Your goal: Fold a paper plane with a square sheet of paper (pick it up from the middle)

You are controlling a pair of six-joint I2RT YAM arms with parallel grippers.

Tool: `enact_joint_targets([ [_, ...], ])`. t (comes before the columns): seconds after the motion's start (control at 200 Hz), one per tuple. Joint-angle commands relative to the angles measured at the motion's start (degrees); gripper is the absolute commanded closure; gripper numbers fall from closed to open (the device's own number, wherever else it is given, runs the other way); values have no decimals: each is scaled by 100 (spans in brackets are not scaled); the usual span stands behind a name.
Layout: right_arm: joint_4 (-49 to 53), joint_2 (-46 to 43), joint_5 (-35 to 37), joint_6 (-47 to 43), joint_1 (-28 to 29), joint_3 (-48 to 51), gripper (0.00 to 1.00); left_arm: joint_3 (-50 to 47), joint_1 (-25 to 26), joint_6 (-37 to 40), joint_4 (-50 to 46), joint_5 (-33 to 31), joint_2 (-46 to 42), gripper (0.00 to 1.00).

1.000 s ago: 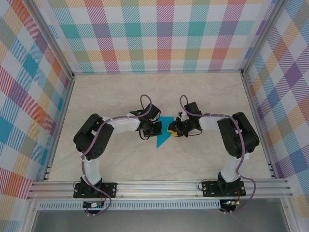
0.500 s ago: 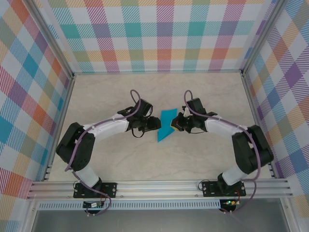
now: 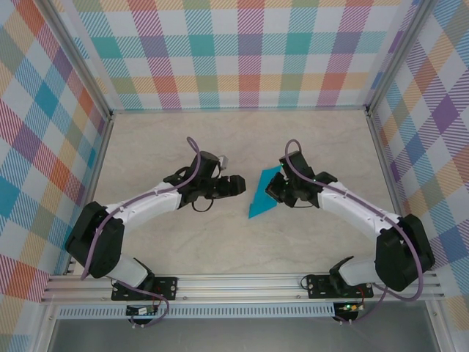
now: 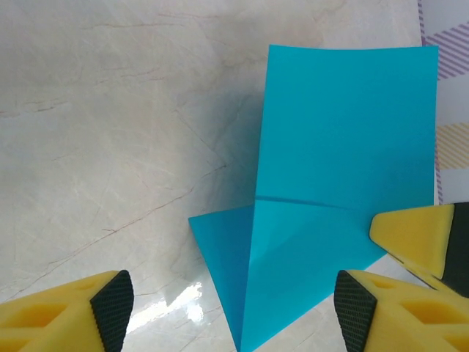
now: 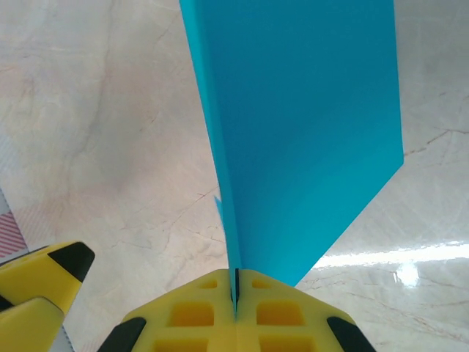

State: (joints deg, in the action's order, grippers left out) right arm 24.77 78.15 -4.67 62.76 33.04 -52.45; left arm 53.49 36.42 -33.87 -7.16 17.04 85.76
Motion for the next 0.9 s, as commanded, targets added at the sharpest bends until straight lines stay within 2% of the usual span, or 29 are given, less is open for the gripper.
enact_joint_targets([
  [0.0,227,276,259,863,112,-28,100,-346,-13,343,556,308,-141,20],
  [0.105,211,534,150,1222,125,7,100,-682,102,742,974,367,-138,14],
  [0.235,554,777,171,1420,124,-141,100,-938,386,1379,1327,231,-94,14],
  [0.465,944,1028,108,1767,115,-341,100,-1086,1026,2520,1640,-463,69,20],
  [0.62,1070,1208,-127,1896,80,-530,100,-1422,1328,3301,2455,-609,160,23],
  [0.72,1163,1319,-256,1941,41,-655,100,-1338,1421,3625,2390,-742,337,24],
  [0.895,1216,1422,-452,1968,-16,-771,100,-1227,1487,4111,2491,-536,725,36],
])
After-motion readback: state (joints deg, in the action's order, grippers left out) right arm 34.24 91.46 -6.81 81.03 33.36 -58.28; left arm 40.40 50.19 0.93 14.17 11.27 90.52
